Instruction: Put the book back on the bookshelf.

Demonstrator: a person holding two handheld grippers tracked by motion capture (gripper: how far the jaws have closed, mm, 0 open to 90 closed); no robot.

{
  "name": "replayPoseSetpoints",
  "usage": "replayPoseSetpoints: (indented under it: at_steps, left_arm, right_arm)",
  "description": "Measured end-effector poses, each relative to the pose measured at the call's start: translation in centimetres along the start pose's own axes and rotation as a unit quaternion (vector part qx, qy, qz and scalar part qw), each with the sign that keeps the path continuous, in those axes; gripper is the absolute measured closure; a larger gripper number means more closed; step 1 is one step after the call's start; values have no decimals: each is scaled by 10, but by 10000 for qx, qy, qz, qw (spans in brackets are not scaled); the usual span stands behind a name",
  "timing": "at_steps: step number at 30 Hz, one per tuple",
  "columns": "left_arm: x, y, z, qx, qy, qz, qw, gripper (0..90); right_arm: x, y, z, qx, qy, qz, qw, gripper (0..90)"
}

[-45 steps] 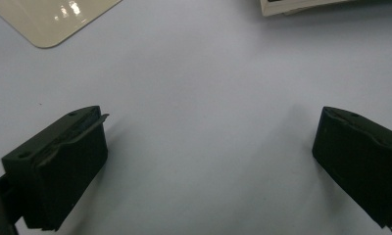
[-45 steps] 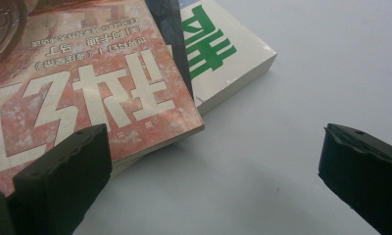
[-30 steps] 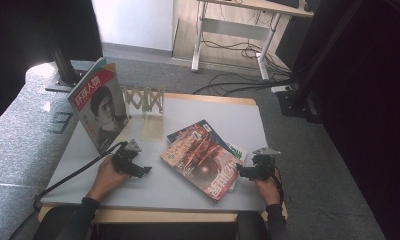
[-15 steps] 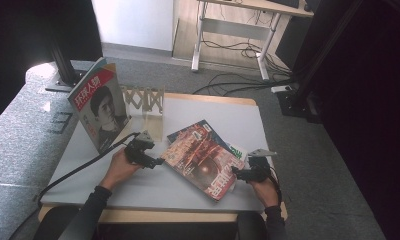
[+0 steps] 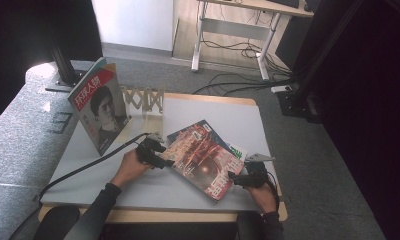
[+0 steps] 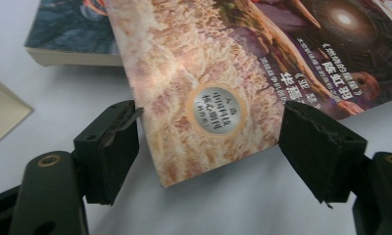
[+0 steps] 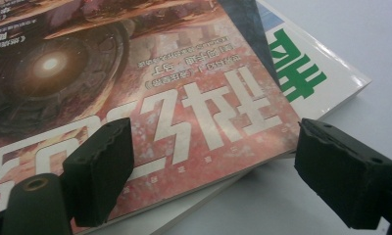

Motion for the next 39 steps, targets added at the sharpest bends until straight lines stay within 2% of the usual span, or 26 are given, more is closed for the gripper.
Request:
replayPoseSetpoints:
  at_steps: [6,12,17,24,29,33,36,39]
  left_arm:
    - [0,-1,-2,-51,132,61,9999,230]
    - [-1,-9,-6,-170,327,350,9987,220]
    - [0,-16,-12,-187,407,502,9977,210]
    - [0,-27,-23,-99,375,507,9980,209]
    - [2,-36,-32,4,189,420,9989,209]
    - [2,-42,-41,25,154,436,9989,208]
    - [1,-42,-51,35,6,284,9996,208]
    - [0,-45,-59,10,-61,309,9995,208]
  right_arm:
    - [0,0,1,39,17,7,10000,138]
    - [-5,5,1,75,66,3,9999,131]
    - [-13,12,0,109,74,45,9999,125]
    - [-25,24,1,235,32,35,9997,113]
    - [-36,34,2,246,19,44,9997,91]
    - [-44,41,4,258,20,47,9997,78]
    - [-50,47,5,271,45,41,9996,76]
    - [-58,54,7,294,42,41,9996,70]
Point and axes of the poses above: each handheld gripper's, and its own axes: x roughly backward along the jaws, y roughly out of its top, z roughly to its left, the point moved 9 cm from there along -x, roughly forward along the jaws, and after that the axes turned 15 degrees about -y, right-handed, at the moved point
